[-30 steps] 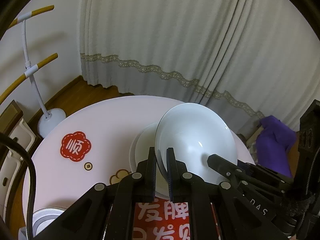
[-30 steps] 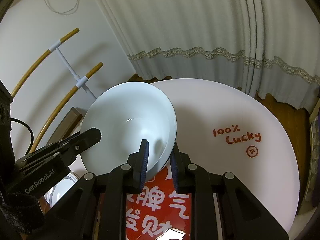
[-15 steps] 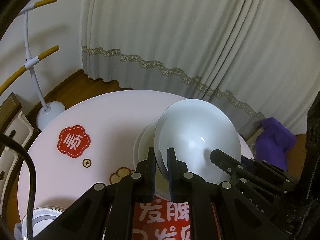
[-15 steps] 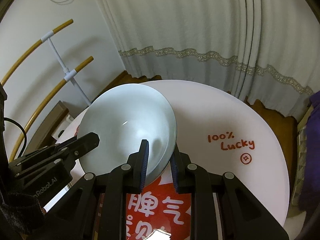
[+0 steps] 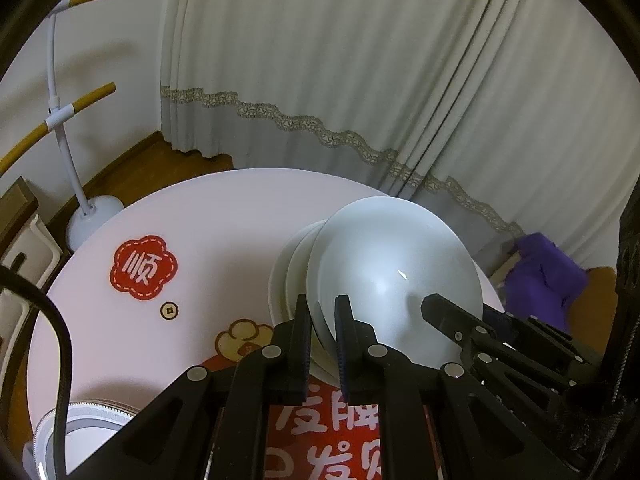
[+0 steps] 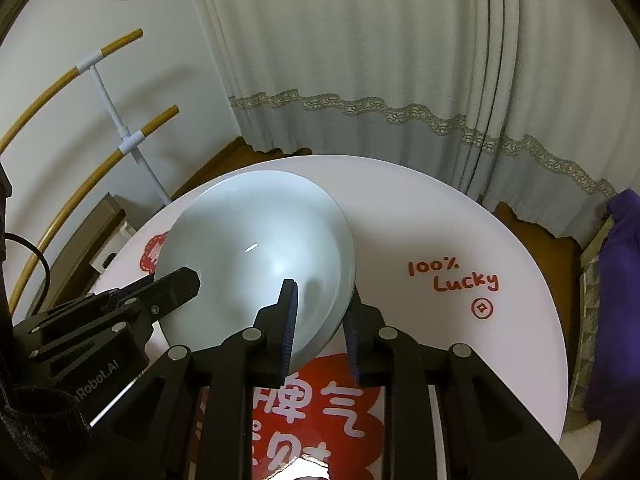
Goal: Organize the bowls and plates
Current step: 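Lift the bowl with both grippers and carry it over the bowl stack, then lower the held bowl into the bowl stack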
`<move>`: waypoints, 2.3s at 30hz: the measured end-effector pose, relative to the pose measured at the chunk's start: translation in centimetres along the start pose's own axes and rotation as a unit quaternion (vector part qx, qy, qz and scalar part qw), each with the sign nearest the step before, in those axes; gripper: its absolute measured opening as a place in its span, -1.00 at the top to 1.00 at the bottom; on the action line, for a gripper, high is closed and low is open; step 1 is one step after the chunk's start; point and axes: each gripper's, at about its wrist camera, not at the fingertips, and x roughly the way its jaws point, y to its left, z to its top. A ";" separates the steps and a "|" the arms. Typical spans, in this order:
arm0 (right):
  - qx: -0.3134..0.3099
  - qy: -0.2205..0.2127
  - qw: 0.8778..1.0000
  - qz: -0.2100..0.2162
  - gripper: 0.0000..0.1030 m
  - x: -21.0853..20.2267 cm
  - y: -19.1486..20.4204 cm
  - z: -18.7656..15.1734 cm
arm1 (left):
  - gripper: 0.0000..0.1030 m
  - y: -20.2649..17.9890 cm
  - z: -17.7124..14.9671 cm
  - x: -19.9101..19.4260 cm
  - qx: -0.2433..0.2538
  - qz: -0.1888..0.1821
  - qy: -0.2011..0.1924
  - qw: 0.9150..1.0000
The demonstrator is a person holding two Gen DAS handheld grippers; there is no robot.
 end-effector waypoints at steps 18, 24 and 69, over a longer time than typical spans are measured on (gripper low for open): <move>0.019 0.021 0.999 -0.021 0.53 1.1 0.0 0.3 | 0.84 -0.2 -0.3 -0.1 0.004 0.002 -0.001 1.000; 0.040 0.021 0.999 -0.003 0.53 1.3 -1.0 0.6 | 0.84 -0.2 -0.2 -0.1 0.007 0.001 -0.002 1.000; 0.113 0.040 0.990 0.072 0.46 2.6 -3.4 0.9 | 0.75 -0.5 0.6 -0.8 0.014 0.029 0.010 0.999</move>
